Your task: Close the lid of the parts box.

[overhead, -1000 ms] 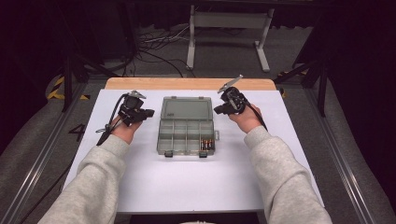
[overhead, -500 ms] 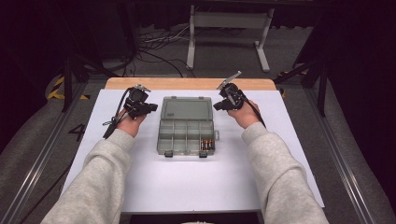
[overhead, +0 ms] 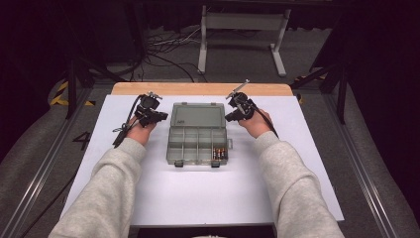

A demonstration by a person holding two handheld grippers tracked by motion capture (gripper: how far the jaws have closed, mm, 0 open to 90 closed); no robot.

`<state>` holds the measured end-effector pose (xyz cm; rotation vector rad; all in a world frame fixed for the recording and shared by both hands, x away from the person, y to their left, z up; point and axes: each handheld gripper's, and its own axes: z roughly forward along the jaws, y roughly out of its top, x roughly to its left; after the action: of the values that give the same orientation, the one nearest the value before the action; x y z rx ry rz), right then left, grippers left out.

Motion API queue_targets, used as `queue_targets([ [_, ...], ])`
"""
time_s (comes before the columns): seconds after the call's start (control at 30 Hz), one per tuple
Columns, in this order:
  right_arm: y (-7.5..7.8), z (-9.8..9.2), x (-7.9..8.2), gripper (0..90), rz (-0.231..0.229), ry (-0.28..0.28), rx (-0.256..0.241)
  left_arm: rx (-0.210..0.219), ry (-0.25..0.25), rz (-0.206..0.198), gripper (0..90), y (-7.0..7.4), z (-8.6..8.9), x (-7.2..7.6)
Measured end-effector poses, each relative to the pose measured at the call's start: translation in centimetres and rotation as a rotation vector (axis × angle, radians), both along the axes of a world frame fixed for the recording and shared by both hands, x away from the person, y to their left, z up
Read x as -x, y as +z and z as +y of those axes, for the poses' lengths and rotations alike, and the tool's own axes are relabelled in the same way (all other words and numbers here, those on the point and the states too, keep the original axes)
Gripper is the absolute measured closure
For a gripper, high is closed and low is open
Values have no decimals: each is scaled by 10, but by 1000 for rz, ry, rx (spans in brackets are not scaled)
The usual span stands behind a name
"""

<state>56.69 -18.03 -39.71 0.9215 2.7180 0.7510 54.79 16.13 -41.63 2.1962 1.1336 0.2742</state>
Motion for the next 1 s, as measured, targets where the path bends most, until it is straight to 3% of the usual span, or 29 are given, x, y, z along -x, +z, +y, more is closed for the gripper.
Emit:
queue_targets([
  [0.2, -7, -2, -3, 900, 19, -10, 23, 13, 5, 23, 895, -8, 1, -5],
  [0.43, -15, -3, -6, 900, 37, -7, 49, -4, 1, 46, 895, -15, -1, -9],
  [1.0, -29, -1, -10, 900, 67, -13, 64, -17, -17, 104, 895, -27, -4, -13],
])
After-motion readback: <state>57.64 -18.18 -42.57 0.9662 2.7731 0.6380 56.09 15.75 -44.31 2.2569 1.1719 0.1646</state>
